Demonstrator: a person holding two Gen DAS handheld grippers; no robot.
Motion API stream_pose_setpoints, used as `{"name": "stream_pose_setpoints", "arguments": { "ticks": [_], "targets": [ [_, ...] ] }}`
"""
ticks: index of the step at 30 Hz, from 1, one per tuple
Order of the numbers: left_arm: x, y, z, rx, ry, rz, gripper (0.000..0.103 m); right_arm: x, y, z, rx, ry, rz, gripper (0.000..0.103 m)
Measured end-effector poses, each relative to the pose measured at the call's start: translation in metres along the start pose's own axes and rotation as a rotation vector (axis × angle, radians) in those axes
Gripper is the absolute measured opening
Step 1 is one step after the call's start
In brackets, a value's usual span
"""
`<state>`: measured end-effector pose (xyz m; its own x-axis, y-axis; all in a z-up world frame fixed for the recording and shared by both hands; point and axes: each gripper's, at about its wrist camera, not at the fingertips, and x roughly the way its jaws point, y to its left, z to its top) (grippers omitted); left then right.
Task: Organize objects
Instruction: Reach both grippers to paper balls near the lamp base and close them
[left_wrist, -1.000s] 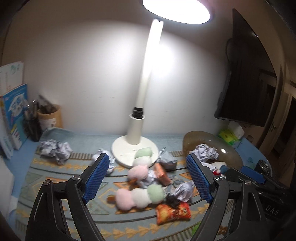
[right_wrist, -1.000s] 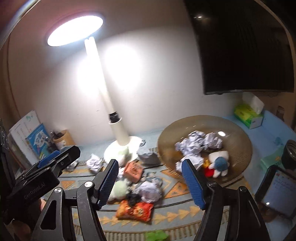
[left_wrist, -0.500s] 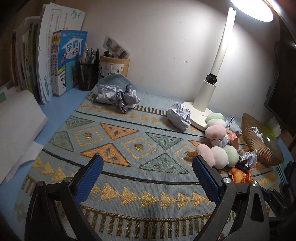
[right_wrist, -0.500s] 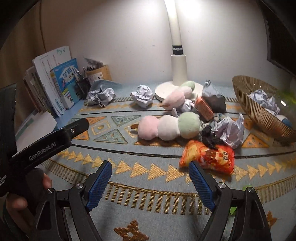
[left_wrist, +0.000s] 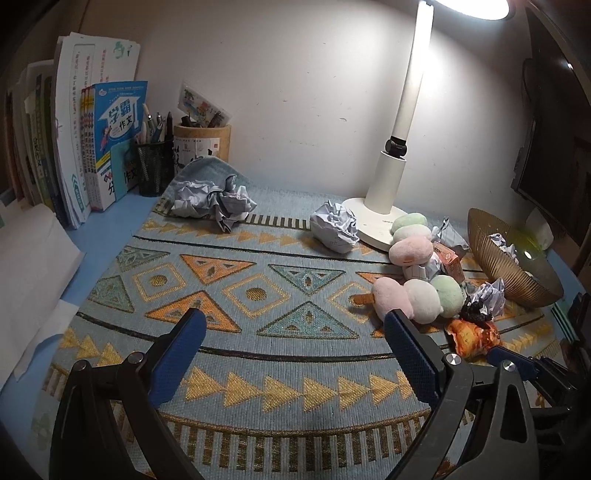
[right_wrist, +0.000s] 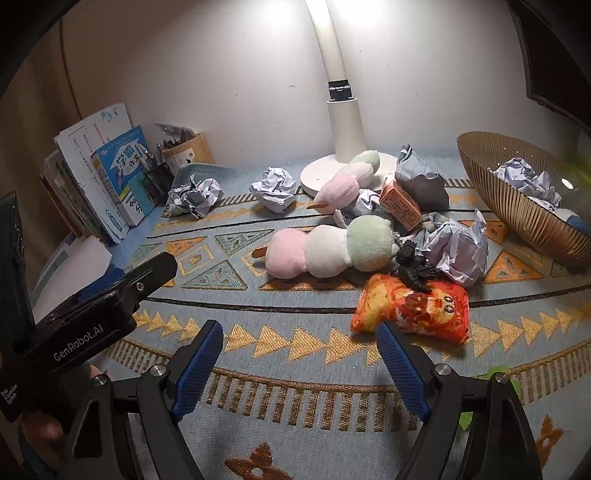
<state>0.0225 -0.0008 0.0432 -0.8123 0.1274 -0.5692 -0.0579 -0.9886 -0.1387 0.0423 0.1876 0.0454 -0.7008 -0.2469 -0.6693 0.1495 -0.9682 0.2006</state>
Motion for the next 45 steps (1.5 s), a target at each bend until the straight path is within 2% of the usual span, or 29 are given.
{"name": "stream_pose_setpoints", "arguments": {
  "ticks": [2, 6, 16, 19, 21, 24, 27, 30, 32, 34, 36, 40, 41, 43, 45],
  "targets": [
    [-0.001, -0.001, 0.0, 0.007, -0.012, 0.017, 0.097, -0.001, 0.003, -0.001, -0.011, -0.007, -0.027, 0.085],
    [-0.002, -0.001, 0.0, 0.013, -0.015, 0.021, 0.097, -0.006, 0.002, -0.002, -0.009, -0.034, -0.045, 0.094],
    [-0.006, 0.0, 0.002, 0.014, -0.018, 0.011, 0.097, -0.007, -0.006, -0.001, 0.035, -0.032, -0.031, 0.094],
    [-0.012, 0.016, 0.017, -0.02, -0.001, -0.019, 0.097, -0.005, -0.005, 0.0, 0.029, -0.021, -0.035, 0.094],
    [-0.017, 0.032, 0.041, -0.016, -0.032, 0.013, 0.097, 0.002, 0.0, 0.005, 0.001, 0.027, -0.01, 0.094],
    [-0.007, 0.051, 0.082, 0.047, -0.042, 0.06, 0.097, 0.013, 0.014, 0.029, -0.064, 0.086, 0.023, 0.094],
    [0.027, 0.062, 0.11, 0.104, -0.037, 0.086, 0.097, 0.016, 0.026, 0.072, -0.091, 0.043, 0.046, 0.094],
    [0.073, 0.068, 0.123, 0.096, -0.003, 0.087, 0.097, 0.036, 0.041, 0.11, -0.145, 0.007, -0.003, 0.094],
    [0.099, 0.068, 0.126, 0.11, -0.009, 0.13, 0.097, 0.058, 0.046, 0.13, -0.177, -0.011, -0.023, 0.093],
    [0.121, 0.068, 0.123, 0.12, 0.002, 0.141, 0.096, 0.086, 0.048, 0.144, -0.173, 0.02, -0.043, 0.086],
    [0.135, 0.069, 0.12, 0.117, 0.024, 0.112, 0.094, 0.112, 0.046, 0.153, -0.152, 0.076, -0.034, 0.077],
    [0.155, 0.072, 0.115, 0.112, 0.077, 0.079, 0.084, 0.157, 0.042, 0.156, -0.118, 0.14, -0.039, 0.074],
    [0.16, 0.076, 0.116, 0.093, 0.107, 0.068, 0.074, 0.165, 0.042, 0.156, -0.114, 0.156, -0.029, 0.071],
    [0.167, 0.082, 0.115, 0.06, 0.148, 0.041, 0.062, 0.178, 0.042, 0.152, -0.118, 0.174, -0.024, 0.067],
    [0.167, 0.082, 0.115, 0.063, 0.152, 0.025, 0.051, 0.188, 0.045, 0.145, -0.137, 0.19, -0.041, 0.053]
  ]
}}
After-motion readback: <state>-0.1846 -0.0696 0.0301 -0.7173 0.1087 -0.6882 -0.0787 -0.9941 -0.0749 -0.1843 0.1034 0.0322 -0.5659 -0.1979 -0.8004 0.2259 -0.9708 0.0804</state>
